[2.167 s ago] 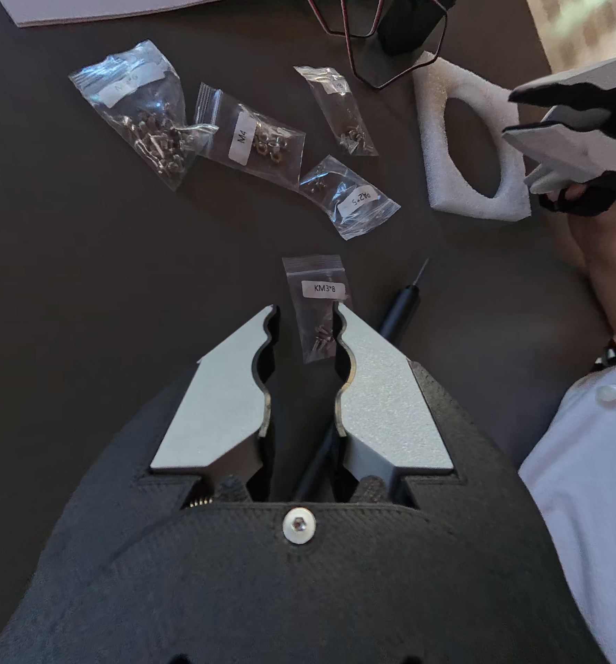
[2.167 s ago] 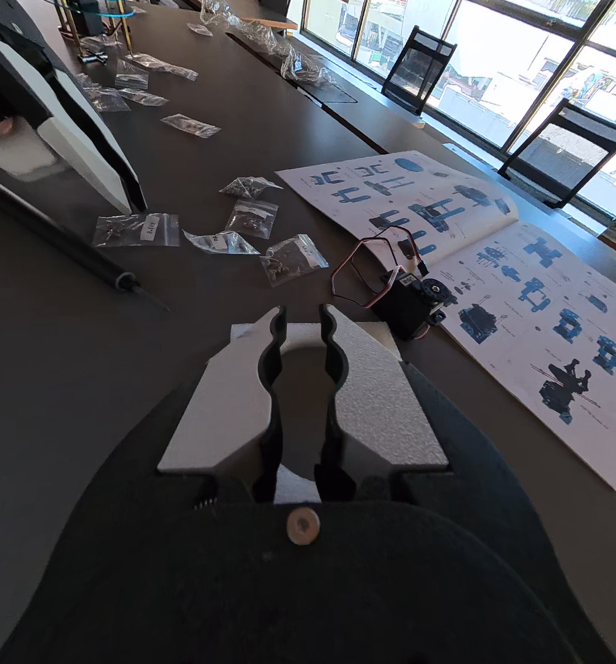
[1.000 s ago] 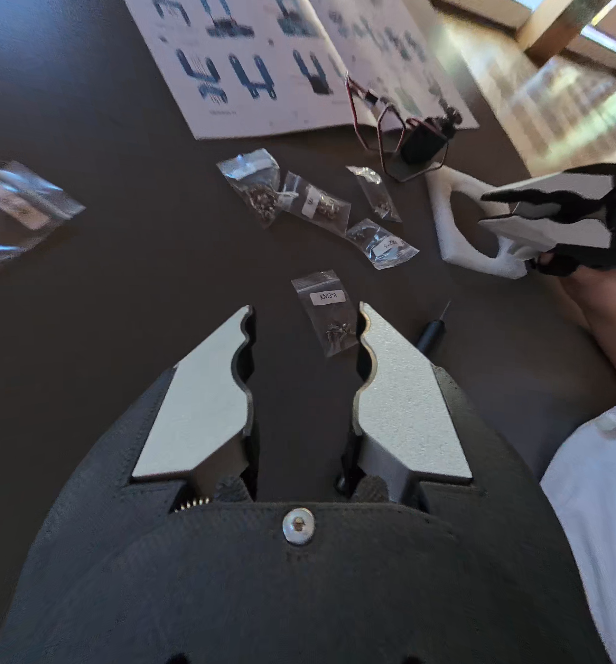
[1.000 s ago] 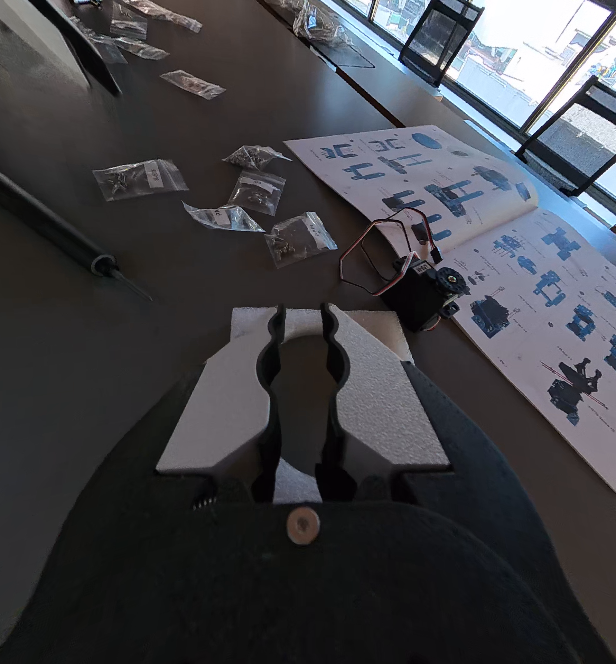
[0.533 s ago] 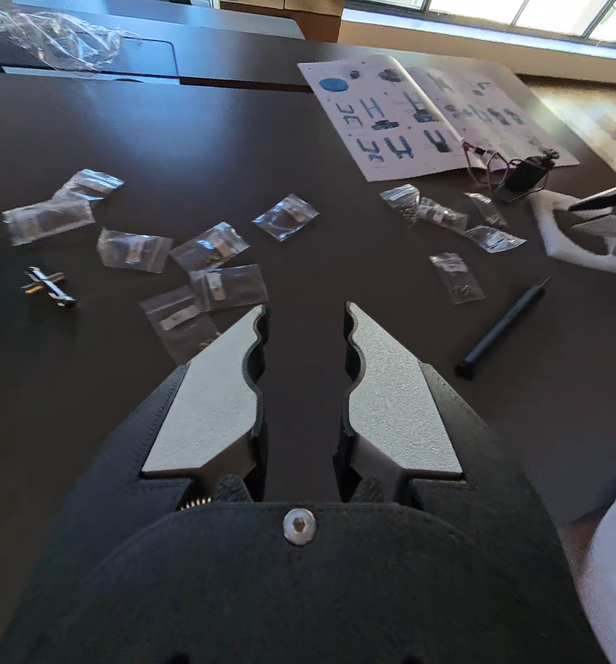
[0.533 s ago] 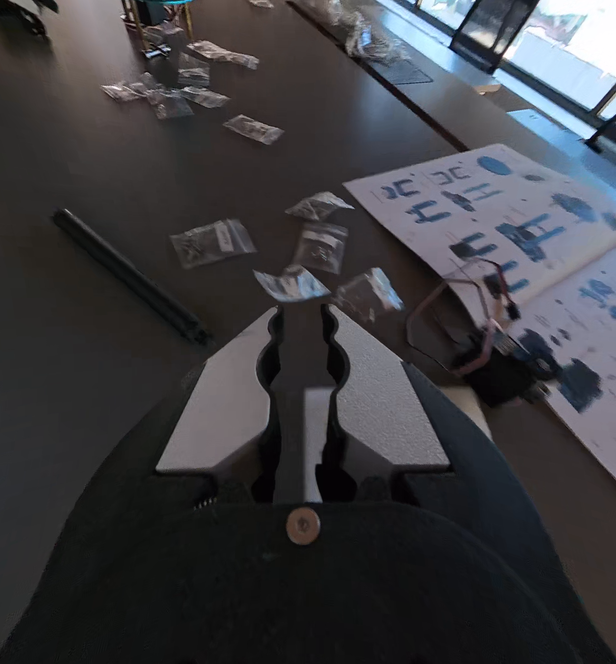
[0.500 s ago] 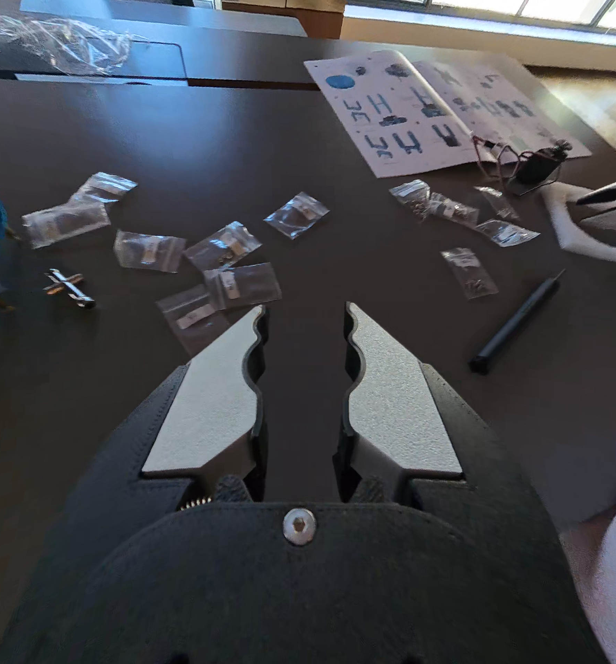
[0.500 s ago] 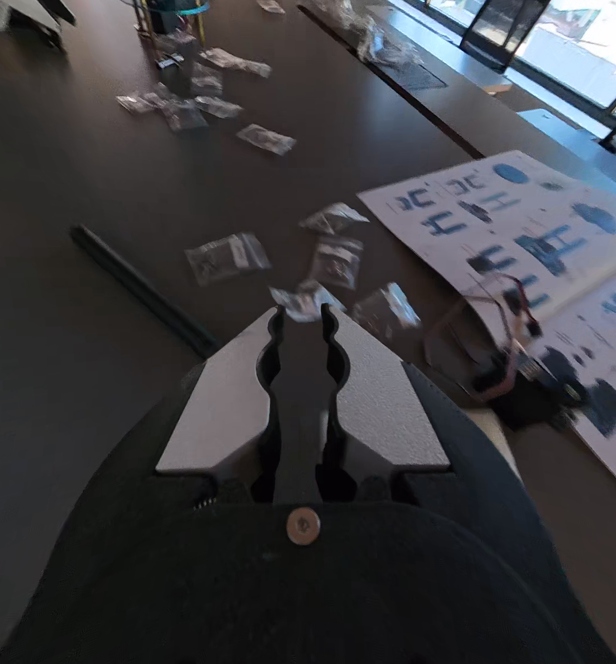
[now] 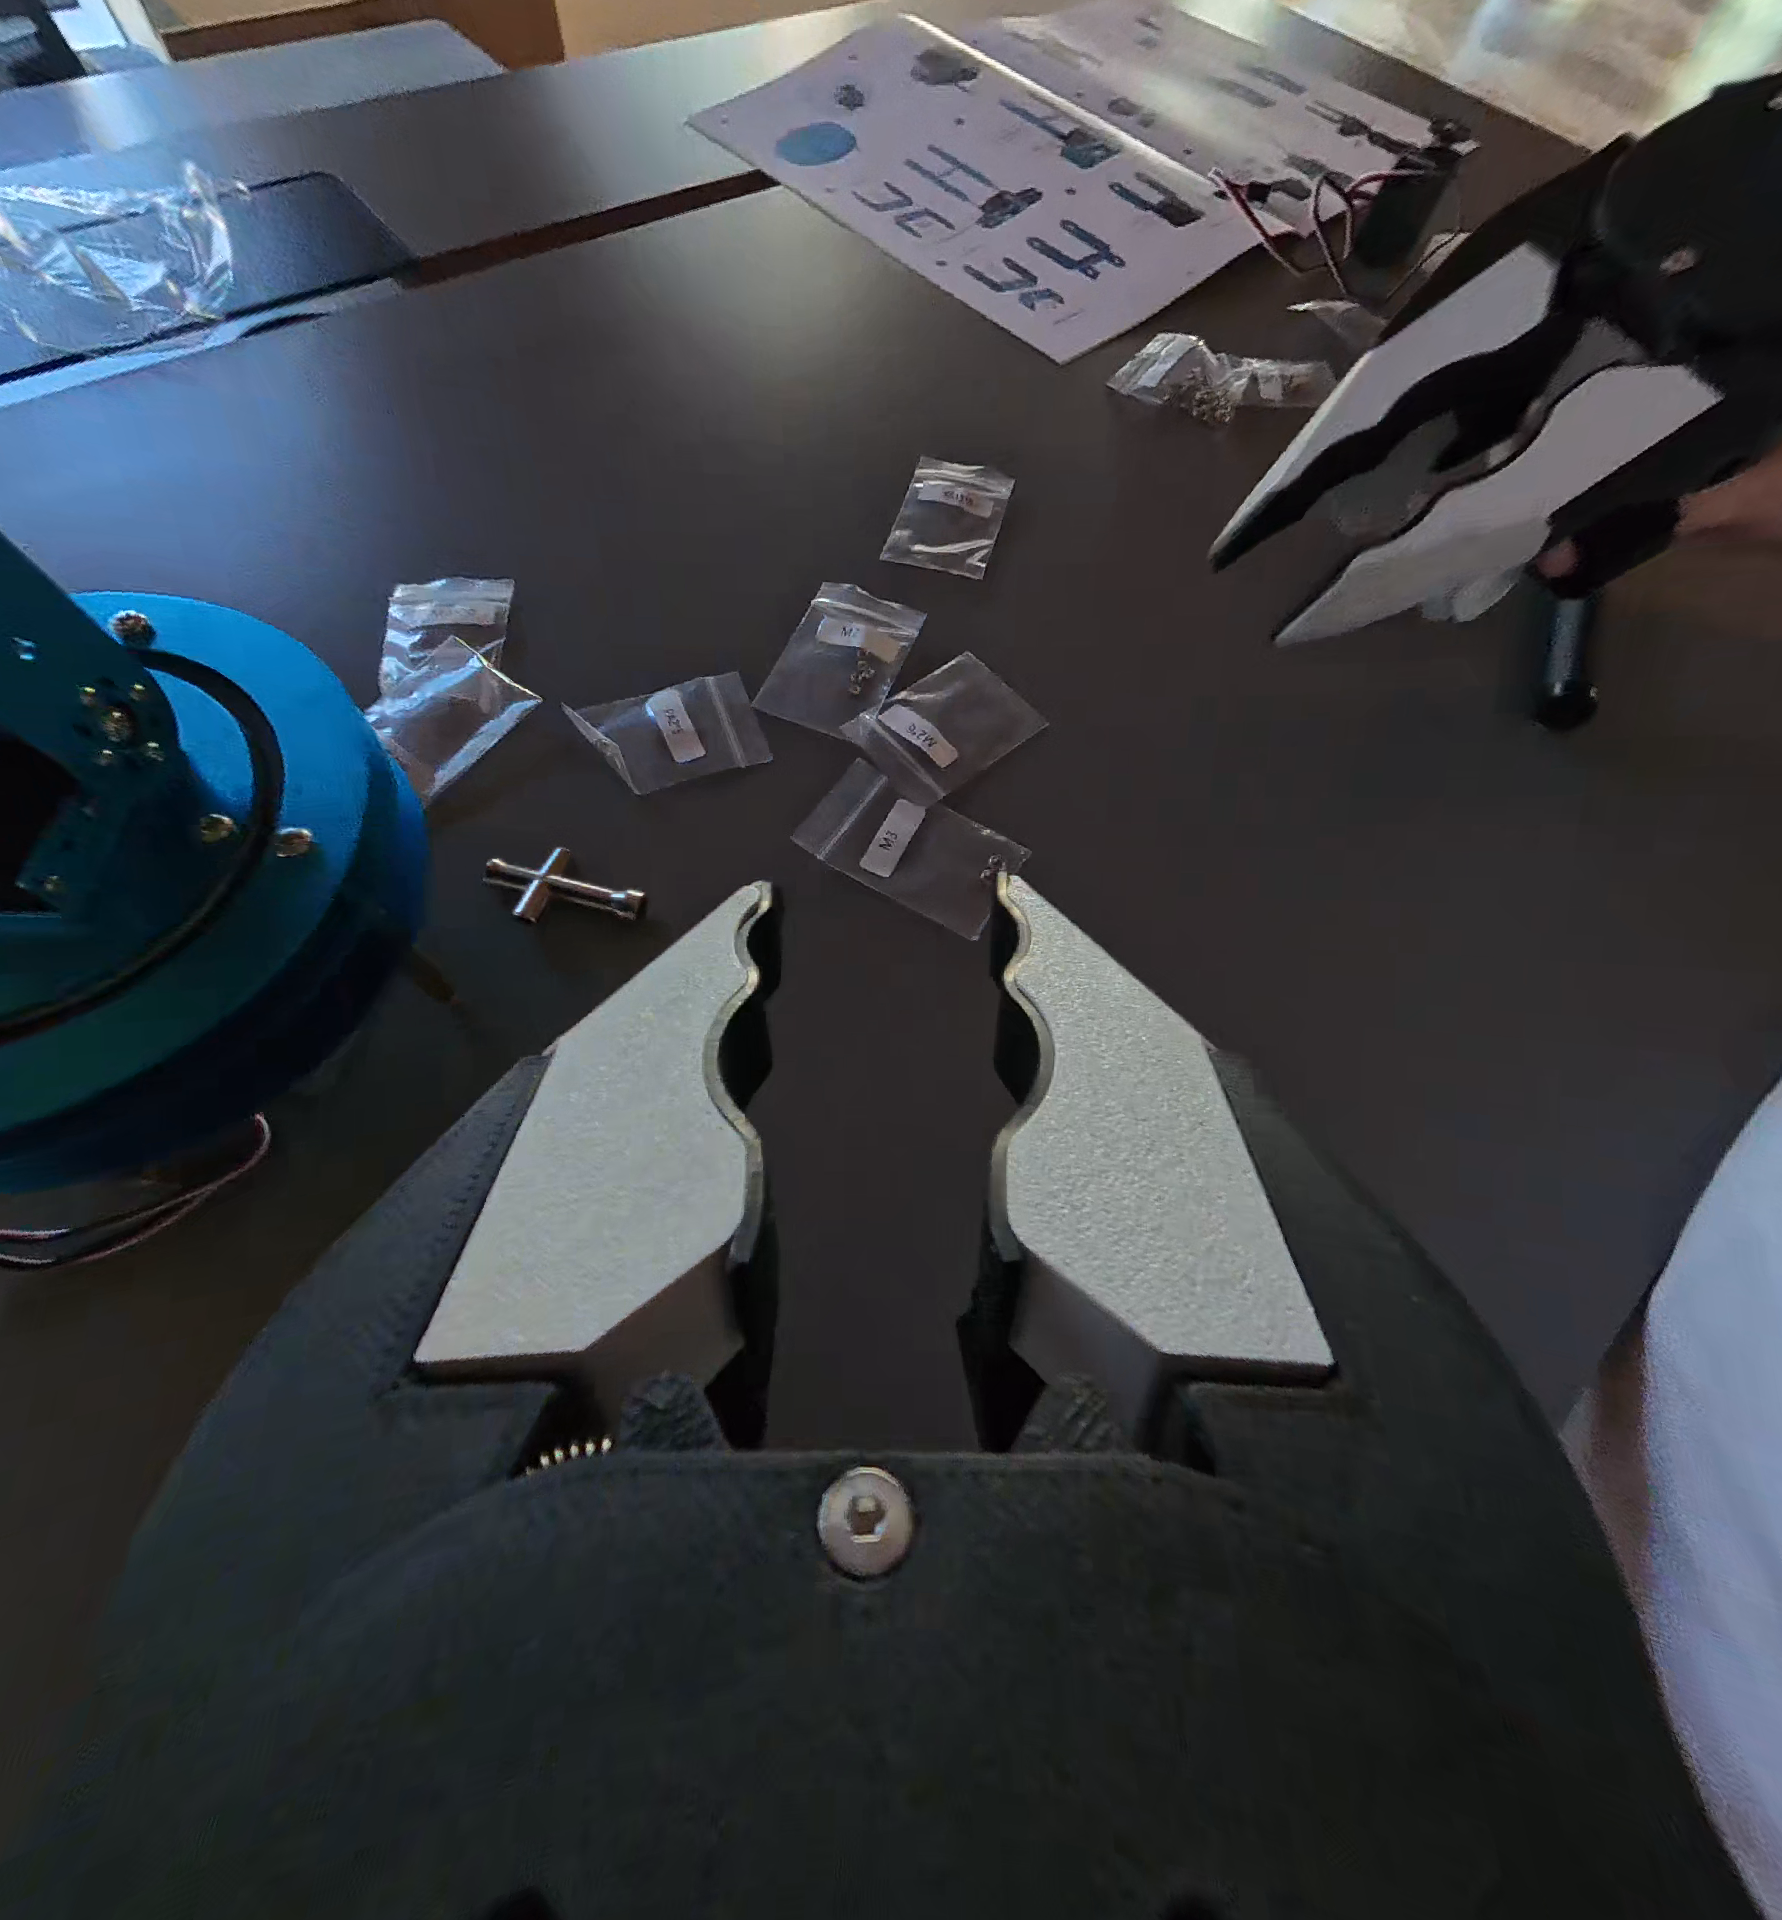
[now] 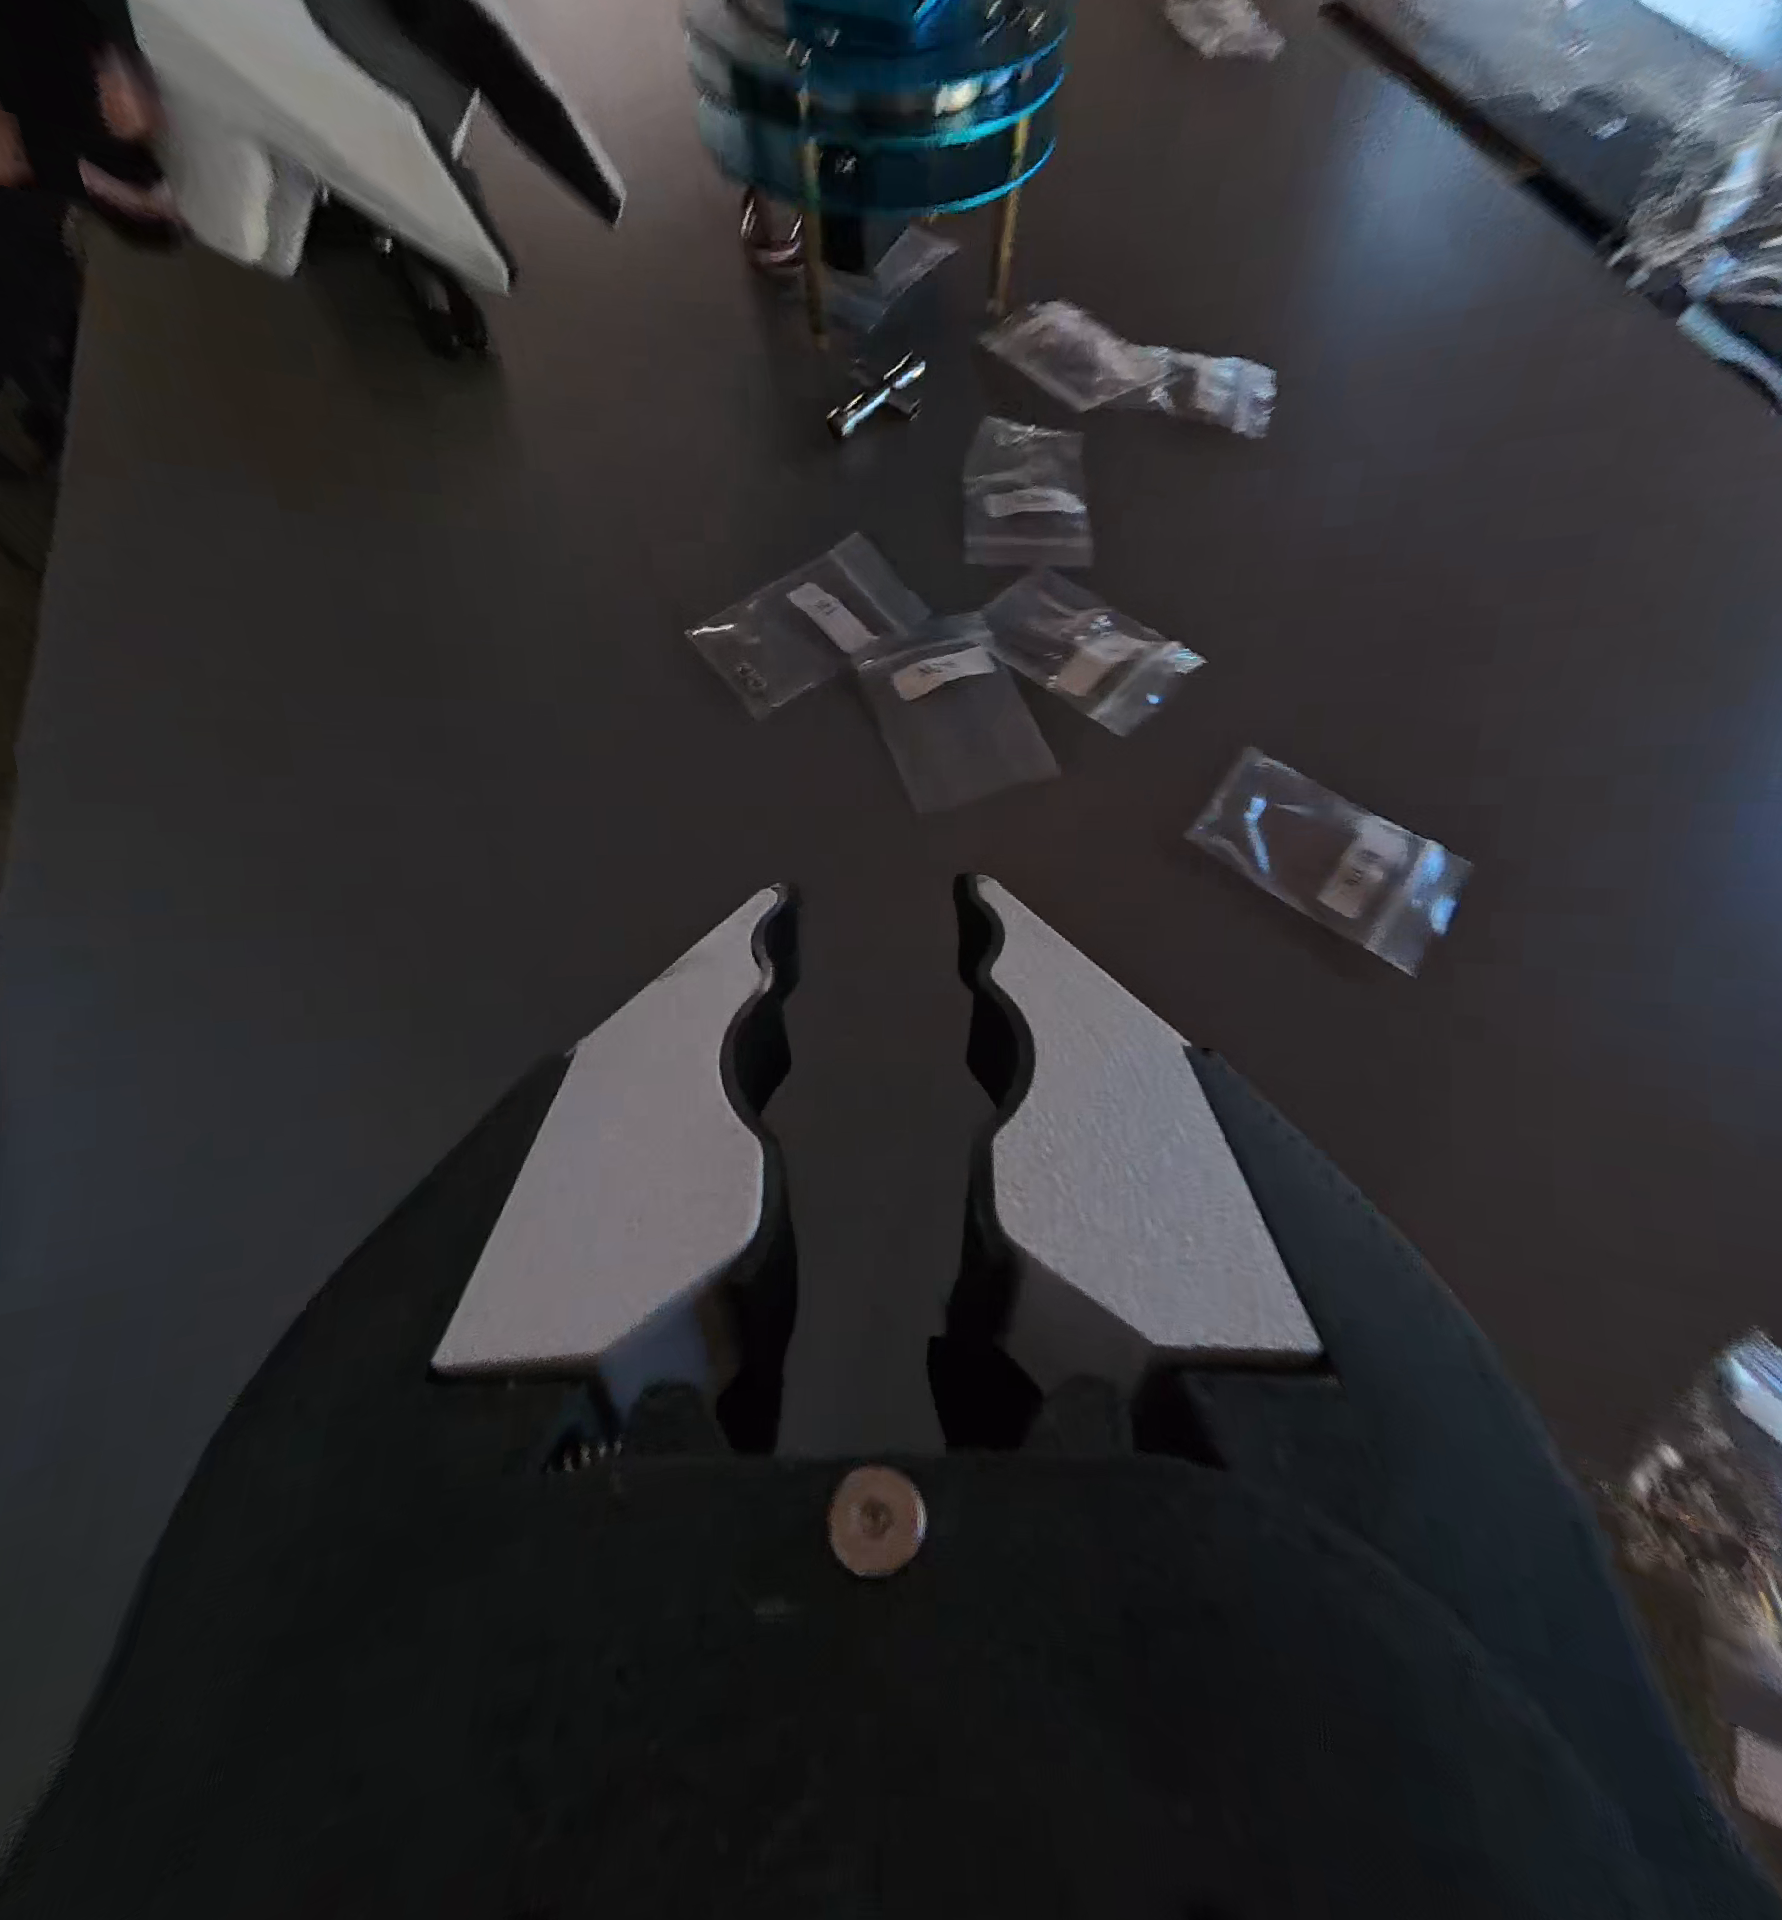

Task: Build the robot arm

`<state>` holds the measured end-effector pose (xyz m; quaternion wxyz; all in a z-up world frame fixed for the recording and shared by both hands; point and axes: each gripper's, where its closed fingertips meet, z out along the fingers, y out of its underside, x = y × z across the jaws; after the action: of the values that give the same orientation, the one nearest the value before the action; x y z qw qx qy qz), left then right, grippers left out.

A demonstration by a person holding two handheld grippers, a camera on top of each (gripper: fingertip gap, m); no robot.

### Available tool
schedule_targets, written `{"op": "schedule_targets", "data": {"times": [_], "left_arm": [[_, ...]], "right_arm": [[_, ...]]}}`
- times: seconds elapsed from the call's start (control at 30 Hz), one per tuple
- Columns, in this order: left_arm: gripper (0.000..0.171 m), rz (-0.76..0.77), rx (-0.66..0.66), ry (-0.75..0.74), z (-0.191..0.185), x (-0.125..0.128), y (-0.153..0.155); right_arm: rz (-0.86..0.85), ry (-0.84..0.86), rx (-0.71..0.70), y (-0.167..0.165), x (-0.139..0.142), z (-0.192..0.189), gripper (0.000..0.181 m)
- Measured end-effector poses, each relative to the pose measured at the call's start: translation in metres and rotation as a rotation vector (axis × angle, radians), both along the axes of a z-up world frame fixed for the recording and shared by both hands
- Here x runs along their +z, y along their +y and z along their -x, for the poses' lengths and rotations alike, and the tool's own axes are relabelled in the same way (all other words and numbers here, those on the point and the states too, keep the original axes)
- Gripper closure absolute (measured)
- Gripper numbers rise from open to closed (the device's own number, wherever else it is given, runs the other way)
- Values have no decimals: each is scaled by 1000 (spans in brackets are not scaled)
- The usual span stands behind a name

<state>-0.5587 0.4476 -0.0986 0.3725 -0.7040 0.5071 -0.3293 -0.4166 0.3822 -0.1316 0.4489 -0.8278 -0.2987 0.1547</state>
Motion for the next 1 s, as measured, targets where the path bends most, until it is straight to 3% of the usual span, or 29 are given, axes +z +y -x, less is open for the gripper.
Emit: {"op": "schedule_targets", "data": {"times": [0.23,0.33,0.6,1.0], "left_arm": [[135,26,-74,-72,6,5,8],[136,26,-127,-53,5,1,8],[136,23,-197,-77,-3,0,13],[139,35,-244,-56,-3,-3,21]], "right_arm": [[92,-82,97,23,-16,31,143],[118,-110,62,40,-16,21,143],[231,74,-111,88,-6,1,145],[207,74,-83,132,-8,19,150]]}}
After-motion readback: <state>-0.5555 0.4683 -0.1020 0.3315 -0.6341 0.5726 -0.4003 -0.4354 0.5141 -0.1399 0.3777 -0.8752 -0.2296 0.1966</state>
